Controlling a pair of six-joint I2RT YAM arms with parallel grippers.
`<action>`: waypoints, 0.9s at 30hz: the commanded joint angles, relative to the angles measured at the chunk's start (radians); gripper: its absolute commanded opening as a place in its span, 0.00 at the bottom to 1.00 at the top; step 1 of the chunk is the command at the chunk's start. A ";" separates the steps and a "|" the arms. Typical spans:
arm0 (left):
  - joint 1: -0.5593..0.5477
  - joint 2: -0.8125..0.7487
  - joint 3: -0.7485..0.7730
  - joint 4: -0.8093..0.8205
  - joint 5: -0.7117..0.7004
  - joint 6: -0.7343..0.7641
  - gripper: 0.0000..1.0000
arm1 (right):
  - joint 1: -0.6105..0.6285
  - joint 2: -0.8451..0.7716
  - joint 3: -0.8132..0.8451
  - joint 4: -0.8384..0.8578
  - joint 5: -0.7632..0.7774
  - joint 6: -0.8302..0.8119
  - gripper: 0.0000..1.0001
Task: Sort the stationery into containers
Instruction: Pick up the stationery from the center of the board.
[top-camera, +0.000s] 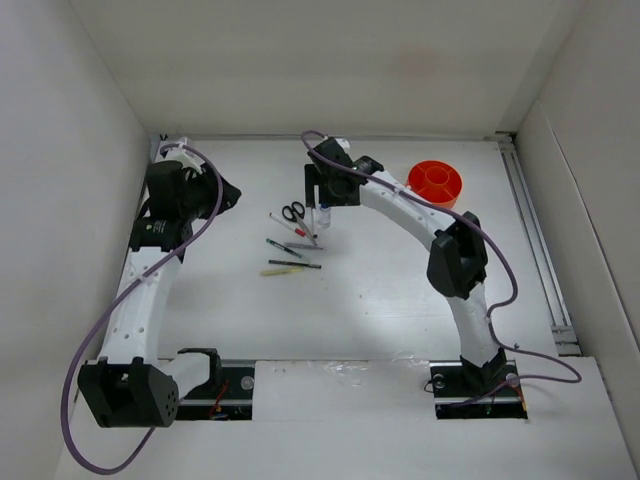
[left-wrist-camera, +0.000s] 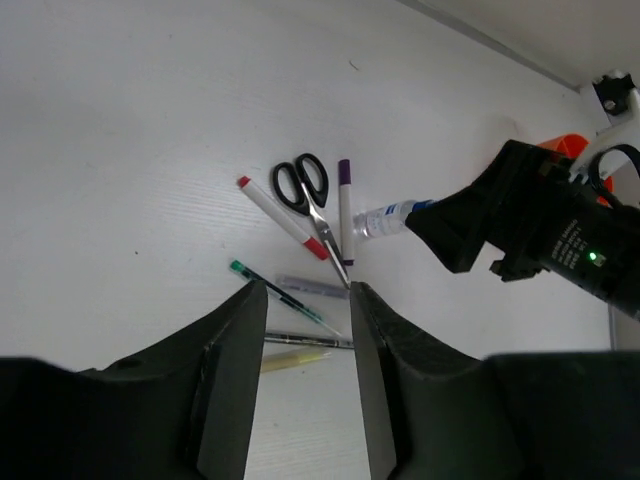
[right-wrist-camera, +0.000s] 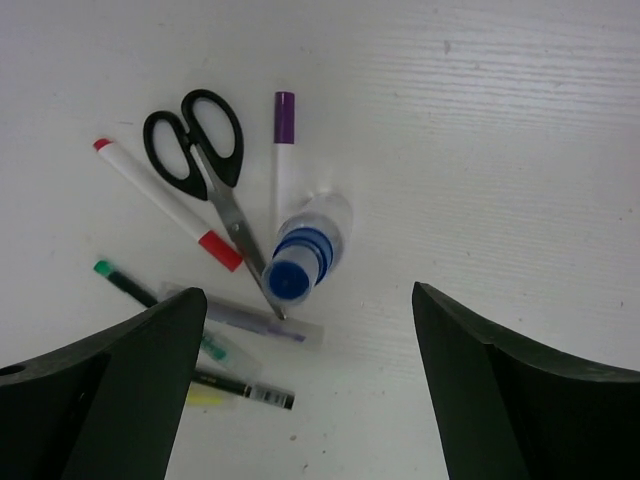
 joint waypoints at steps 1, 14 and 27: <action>0.002 0.012 -0.009 -0.002 0.069 0.030 0.34 | 0.007 0.047 0.084 -0.047 0.059 -0.028 0.90; 0.002 -0.013 -0.023 -0.006 0.114 0.041 0.58 | -0.003 0.154 0.173 -0.038 0.068 0.001 0.25; -0.054 -0.003 -0.021 0.110 0.210 -0.039 0.58 | -0.362 -0.172 0.165 -0.084 0.149 0.055 0.05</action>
